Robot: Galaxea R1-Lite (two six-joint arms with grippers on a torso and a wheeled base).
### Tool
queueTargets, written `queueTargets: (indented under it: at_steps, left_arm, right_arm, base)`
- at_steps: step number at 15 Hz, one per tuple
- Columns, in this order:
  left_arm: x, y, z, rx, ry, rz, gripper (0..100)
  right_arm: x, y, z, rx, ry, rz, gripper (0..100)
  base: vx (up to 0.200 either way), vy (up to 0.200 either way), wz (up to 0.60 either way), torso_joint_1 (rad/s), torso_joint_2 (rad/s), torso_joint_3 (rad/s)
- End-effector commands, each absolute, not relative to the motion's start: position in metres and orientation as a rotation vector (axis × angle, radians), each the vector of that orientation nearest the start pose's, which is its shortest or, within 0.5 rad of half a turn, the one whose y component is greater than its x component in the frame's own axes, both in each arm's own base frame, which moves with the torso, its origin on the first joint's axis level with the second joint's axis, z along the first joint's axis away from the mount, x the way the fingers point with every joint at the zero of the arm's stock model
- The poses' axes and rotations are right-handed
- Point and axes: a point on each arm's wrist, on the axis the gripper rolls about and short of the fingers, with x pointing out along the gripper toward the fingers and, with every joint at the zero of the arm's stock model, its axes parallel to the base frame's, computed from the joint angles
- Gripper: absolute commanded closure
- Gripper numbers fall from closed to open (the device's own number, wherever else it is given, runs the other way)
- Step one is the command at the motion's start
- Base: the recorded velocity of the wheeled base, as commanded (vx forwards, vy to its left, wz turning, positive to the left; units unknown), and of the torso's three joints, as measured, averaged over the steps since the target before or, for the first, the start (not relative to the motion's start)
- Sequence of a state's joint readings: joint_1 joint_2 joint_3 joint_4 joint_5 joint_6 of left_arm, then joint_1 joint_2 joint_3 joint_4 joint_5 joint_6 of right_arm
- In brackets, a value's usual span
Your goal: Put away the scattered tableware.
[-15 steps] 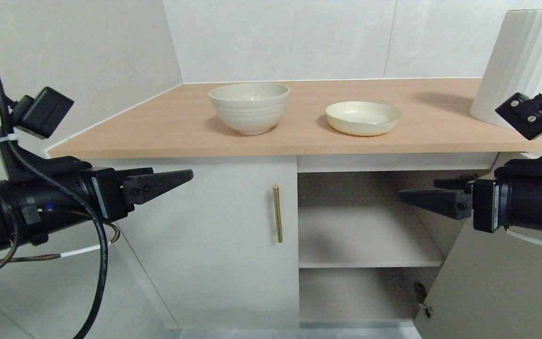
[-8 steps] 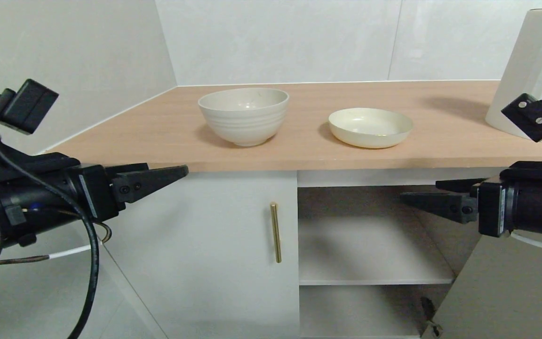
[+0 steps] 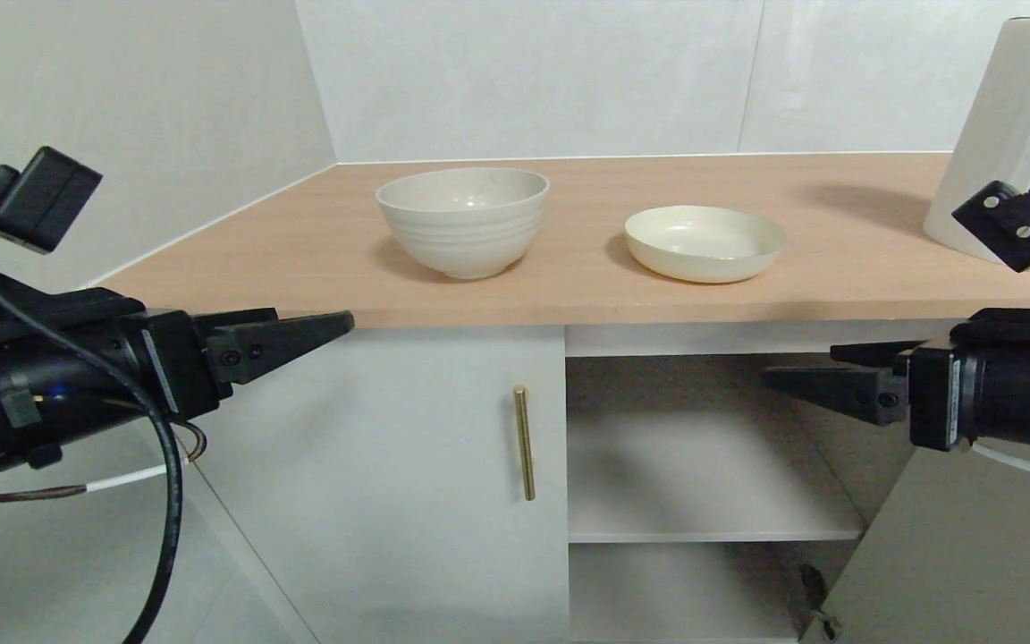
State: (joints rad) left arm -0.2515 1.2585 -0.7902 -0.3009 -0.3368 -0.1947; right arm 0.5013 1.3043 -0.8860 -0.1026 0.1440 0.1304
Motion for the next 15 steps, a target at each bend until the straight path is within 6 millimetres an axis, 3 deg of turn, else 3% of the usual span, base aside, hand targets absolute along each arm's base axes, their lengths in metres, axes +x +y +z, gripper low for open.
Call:
queueTargets:
  at_steps: [1,8,15]
  left_arm:
    - [0.1909,-0.0568,0.2561,-0.196,0.231,-0.569,0]
    - [0.1921,-0.0571,0.2552,-0.198,0.236,-0.568,0]
    - [0.1947,-0.0578,0.253,-0.198,0.247,-0.568,0]
  right_arm:
    - [0.1813,0.1031,0.2565,0.069,0.353,0.619,0]
    - [0.1812,0.1031,0.2561,0.068,0.354,0.619,0]
    - [0.1824,0.1038,0.2557,0.069,0.353,0.62,0]
  base:
    - [0.0,0.0,0.0,0.002,-0.2,-0.198]
    - [0.0,0.0,0.0,0.06,-0.4,-0.336]
    - [0.0,0.0,0.0,0.152,-0.47,-0.325]
